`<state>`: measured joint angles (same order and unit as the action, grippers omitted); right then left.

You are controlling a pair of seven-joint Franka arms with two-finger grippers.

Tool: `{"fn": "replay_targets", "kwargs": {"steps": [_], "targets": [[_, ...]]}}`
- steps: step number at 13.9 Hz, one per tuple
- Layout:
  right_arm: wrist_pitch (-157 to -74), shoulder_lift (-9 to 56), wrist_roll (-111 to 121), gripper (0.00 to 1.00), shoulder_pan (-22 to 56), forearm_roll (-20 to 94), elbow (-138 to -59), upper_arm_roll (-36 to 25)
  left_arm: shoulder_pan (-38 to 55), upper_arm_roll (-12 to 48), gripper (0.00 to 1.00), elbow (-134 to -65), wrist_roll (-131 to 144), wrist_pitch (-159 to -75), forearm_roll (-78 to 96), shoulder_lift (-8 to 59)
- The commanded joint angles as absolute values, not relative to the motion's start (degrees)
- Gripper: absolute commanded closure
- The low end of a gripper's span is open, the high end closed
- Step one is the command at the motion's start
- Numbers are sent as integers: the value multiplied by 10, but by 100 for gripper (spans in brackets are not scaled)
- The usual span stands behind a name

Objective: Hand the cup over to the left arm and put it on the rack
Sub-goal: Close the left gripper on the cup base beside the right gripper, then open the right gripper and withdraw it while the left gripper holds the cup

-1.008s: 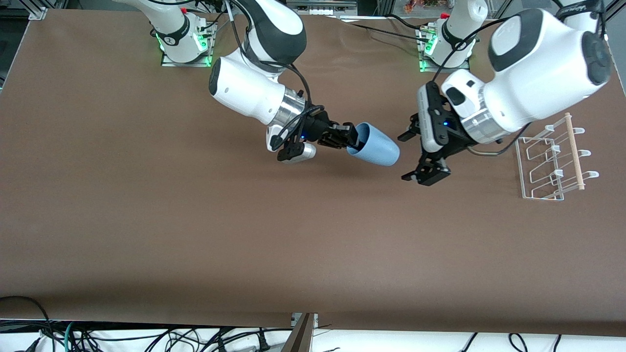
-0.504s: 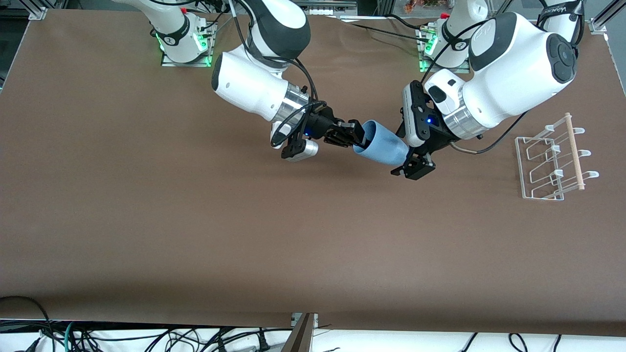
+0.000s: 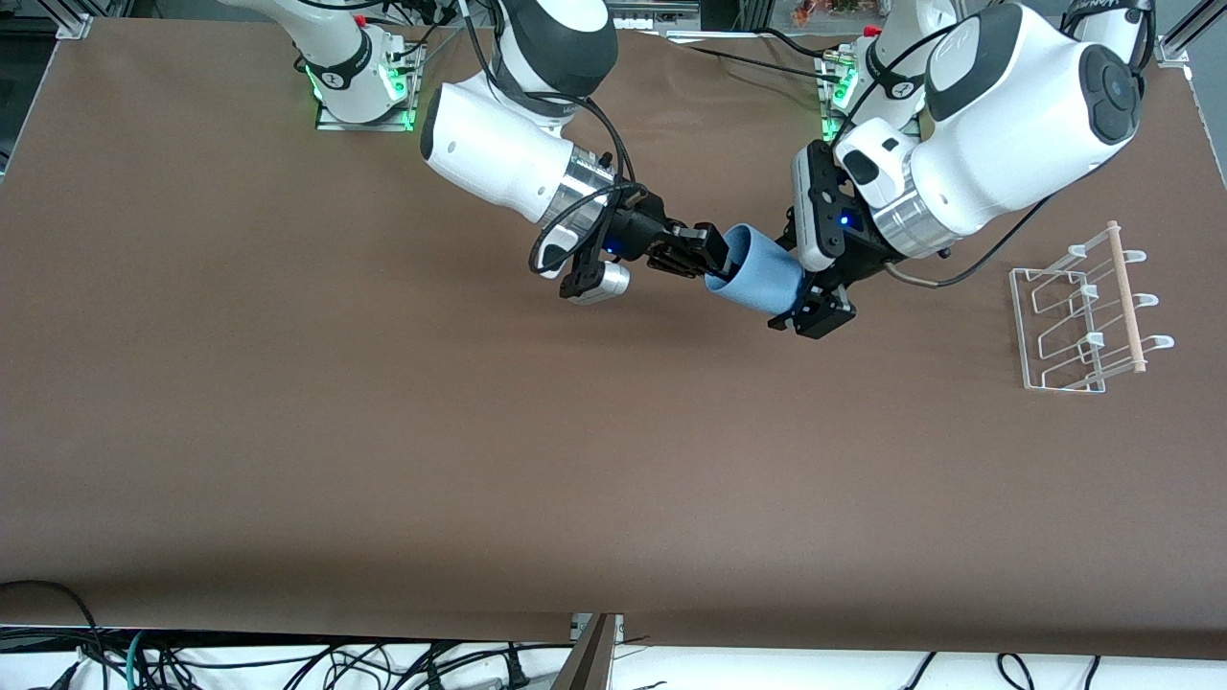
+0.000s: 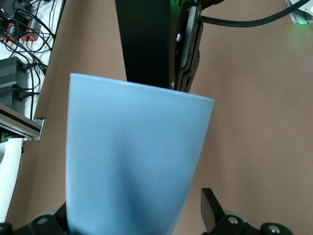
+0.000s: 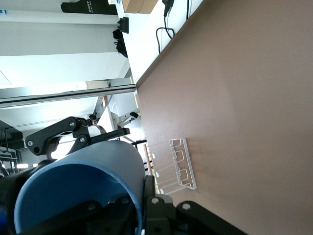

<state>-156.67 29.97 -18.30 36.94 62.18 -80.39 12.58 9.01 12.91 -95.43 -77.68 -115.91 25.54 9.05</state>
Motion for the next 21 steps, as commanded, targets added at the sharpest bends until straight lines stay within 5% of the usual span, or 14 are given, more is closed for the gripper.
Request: {"fn": "replay_targets", "kwargs": {"steps": [1, 7, 8, 10, 16, 17, 18, 21], "targets": [[-1575, 308, -188, 100, 373, 634, -785, 127, 96, 133, 0, -965, -749, -1163, 242, 78], [-1575, 308, -187, 100, 373, 634, -785, 126, 98, 140, 3, -959, -684, -1159, 216, 77], [-1575, 308, -187, 100, 373, 634, -785, 126, 98, 142, 29, -959, -684, -1160, 216, 77], [-1575, 308, -186, 100, 374, 634, -785, 126, 98, 143, 99, -958, -676, -1160, 216, 77], [-1575, 307, -185, 100, 373, 634, -785, 126, 98, 142, 100, -944, -675, -1157, 207, 81], [-1575, 306, -184, 72, 373, 632, -785, 126, 98, 142, 100, -944, -675, -1157, 207, 81], [-1576, 302, -182, 7, 376, 628, -785, 126, 97, 141, 100, -944, -676, -1156, 207, 81], [-1579, 287, -181, 0, 375, 628, -788, 124, 89, 129, 100, -935, -680, -1123, 204, 81]]}}
